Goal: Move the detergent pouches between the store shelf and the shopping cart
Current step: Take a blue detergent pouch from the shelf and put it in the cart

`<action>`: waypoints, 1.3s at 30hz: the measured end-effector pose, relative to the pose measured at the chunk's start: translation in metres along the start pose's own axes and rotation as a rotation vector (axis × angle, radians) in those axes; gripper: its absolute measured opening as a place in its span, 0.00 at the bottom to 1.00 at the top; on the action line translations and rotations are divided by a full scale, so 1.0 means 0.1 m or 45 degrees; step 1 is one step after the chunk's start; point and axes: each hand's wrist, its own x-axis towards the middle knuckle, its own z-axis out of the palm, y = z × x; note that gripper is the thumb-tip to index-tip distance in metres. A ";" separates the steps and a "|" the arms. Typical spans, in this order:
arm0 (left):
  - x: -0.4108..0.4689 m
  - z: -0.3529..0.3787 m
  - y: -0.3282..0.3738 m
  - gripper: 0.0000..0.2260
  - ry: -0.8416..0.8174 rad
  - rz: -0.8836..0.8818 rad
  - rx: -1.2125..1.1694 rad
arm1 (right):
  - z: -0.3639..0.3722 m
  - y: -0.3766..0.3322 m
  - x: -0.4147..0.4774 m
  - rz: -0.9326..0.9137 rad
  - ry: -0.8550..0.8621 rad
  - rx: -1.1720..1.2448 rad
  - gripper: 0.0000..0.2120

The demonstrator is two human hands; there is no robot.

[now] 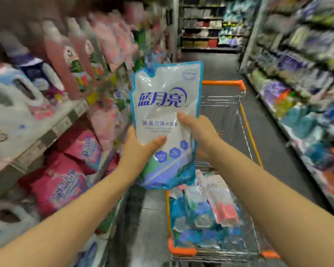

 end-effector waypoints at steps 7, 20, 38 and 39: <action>0.63 1.50 -0.91 0.28 -0.253 -0.256 0.057 | -1.32 0.79 1.04 0.309 0.342 0.143 0.16; 1.52 3.08 -2.62 0.39 -0.445 -0.688 0.282 | -2.59 2.23 2.34 0.568 0.561 0.177 0.07; 2.33 3.90 -3.42 0.09 -0.280 -1.272 -0.072 | -2.98 2.98 3.39 0.733 0.710 0.015 0.16; 2.34 3.93 -3.43 0.09 -0.289 -1.228 -0.038 | -2.99 3.00 3.42 0.738 0.698 0.009 0.17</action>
